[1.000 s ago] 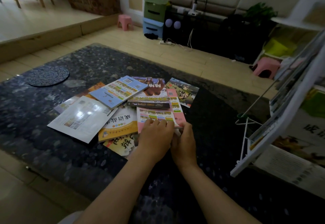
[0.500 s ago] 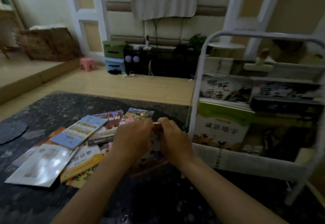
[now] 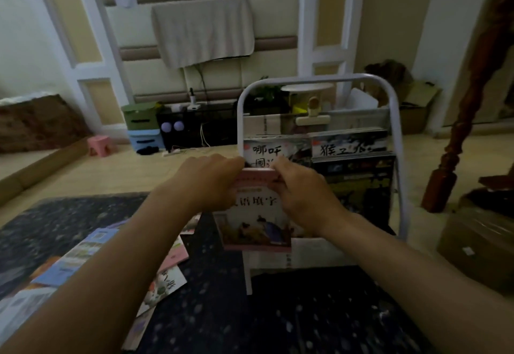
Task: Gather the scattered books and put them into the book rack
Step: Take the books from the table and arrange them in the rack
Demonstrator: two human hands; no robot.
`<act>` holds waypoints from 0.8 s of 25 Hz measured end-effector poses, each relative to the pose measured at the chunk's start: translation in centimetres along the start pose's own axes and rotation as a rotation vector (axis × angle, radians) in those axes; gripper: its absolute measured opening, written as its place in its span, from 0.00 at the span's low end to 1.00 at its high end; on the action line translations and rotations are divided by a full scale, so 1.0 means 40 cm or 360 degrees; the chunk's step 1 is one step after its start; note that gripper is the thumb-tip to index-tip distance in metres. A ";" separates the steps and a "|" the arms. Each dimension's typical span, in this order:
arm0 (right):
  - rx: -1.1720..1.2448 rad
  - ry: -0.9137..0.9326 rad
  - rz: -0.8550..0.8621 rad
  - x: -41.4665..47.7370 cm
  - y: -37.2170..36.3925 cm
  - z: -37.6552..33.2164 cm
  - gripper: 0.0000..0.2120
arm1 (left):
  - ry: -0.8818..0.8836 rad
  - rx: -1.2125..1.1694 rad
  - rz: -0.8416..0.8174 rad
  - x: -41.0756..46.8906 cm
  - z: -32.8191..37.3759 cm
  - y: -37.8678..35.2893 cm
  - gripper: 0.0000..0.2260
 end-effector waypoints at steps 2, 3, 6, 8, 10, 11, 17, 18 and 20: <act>-0.0071 -0.0025 0.0069 0.016 0.046 0.040 0.04 | -0.0021 -0.0117 0.0067 0.025 0.020 -0.006 0.20; -0.0104 -0.0028 0.0111 0.023 0.063 0.059 0.04 | -0.0033 -0.0155 0.0130 0.039 0.032 -0.004 0.18; -0.0200 -0.0004 0.0225 0.044 0.081 0.102 0.04 | -0.0044 -0.0168 0.0315 0.080 0.058 0.005 0.14; -0.0365 0.0060 0.0296 0.054 0.075 0.118 0.04 | -0.0043 -0.0172 0.0366 0.093 0.064 0.002 0.12; -0.0626 0.0162 0.0341 0.055 0.059 0.124 0.07 | -0.0037 -0.0168 0.0359 0.090 0.067 -0.022 0.12; -0.0742 0.0215 0.0349 0.052 0.048 0.125 0.07 | -0.0033 -0.0175 0.0360 0.085 0.069 -0.039 0.13; -0.1105 0.0411 0.0292 0.029 -0.009 0.150 0.06 | -0.0004 -0.0256 0.0392 0.066 0.091 -0.139 0.16; -0.1139 0.0440 0.0270 0.026 -0.015 0.155 0.04 | -0.0009 -0.0260 0.0403 0.069 0.096 -0.151 0.17; -0.1169 0.0506 0.0241 0.021 -0.025 0.169 0.02 | -0.0023 -0.0256 0.0434 0.073 0.104 -0.171 0.18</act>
Point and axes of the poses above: each hand's wrist, its own x-axis towards the middle knuckle, its own y-axis out of the back of the hand, z = x × y, the point moved 2 cm from there along x, towards the middle knuckle, and after that the axes turned 9 degrees about z, right-handed, at the moved point
